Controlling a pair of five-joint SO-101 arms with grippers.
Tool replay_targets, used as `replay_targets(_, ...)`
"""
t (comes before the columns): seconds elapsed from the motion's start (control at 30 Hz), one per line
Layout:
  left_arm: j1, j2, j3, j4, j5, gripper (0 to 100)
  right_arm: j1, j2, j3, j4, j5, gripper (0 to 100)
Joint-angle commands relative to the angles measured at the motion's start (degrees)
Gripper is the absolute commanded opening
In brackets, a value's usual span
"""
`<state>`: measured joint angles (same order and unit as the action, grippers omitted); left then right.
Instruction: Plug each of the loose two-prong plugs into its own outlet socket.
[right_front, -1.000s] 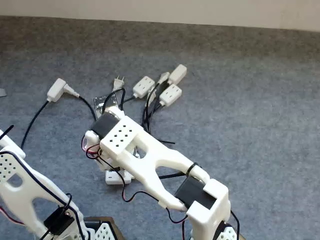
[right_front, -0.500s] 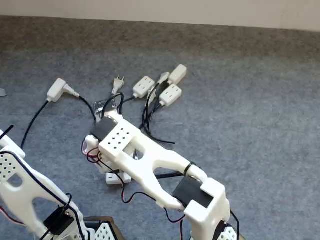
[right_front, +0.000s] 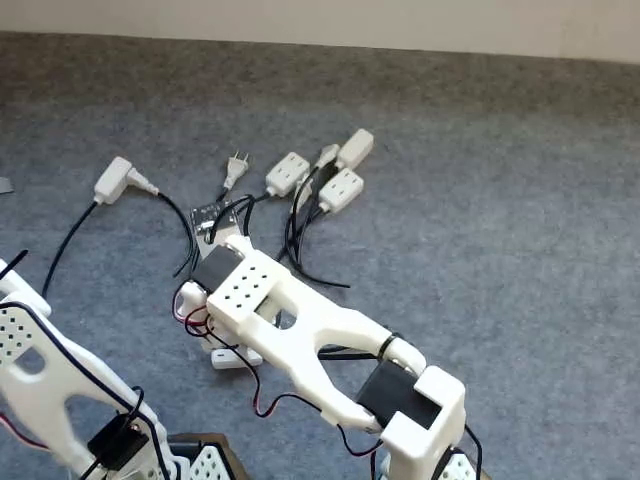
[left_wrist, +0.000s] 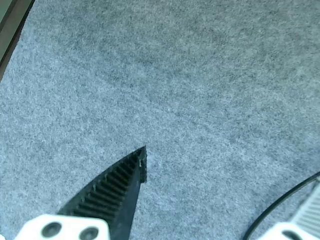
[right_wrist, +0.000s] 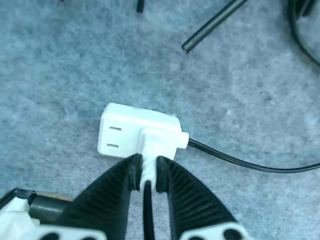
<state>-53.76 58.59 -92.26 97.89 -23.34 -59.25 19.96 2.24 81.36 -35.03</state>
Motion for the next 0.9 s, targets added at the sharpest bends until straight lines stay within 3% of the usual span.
replay_targets(0.0, -0.22, -0.84, -2.86, -0.35, -0.53, 47, -0.48, 1.8, 2.77, -1.54, -0.35, 0.5)
replay_targets(0.13, -0.22, -0.84, -2.77, -0.35, -0.62, 47, -0.75, 1.8, 2.86, -1.54, 2.46, 2.0)
replay_targets(0.37, -0.57, -0.84, -2.68, -0.35, -0.62, 47, -2.42, -0.92, 1.71, 1.8, 5.19, 22.1)
replay_targets(0.5, -0.57, -0.84, -2.59, -0.26, -0.62, 47, -2.15, -9.19, -2.59, 4.62, 5.71, 25.2)
replay_targets(0.57, -0.31, -0.75, -2.59, -0.18, -0.62, 47, -1.8, -14.64, -6.9, 7.6, 9.93, 25.2)
replay_targets(0.63, 0.22, -0.84, -2.59, 1.23, -0.62, 47, -0.22, -20.7, -11.56, 10.68, 20.84, 25.2)
replay_targets(0.73, 1.8, -1.19, -2.59, 3.34, -1.14, 47, 7.43, -30.11, -16.66, 13.41, 40.35, 25.2)
replay_targets(0.77, 2.42, -1.27, -2.59, 3.43, -1.41, 47, 11.3, -33.27, -17.36, 13.23, 42.9, 25.2)
replay_targets(0.87, 4.79, -1.71, -1.45, 3.87, -1.49, 47, 24.92, -41.1, -17.19, 11.82, 39.12, 25.2)
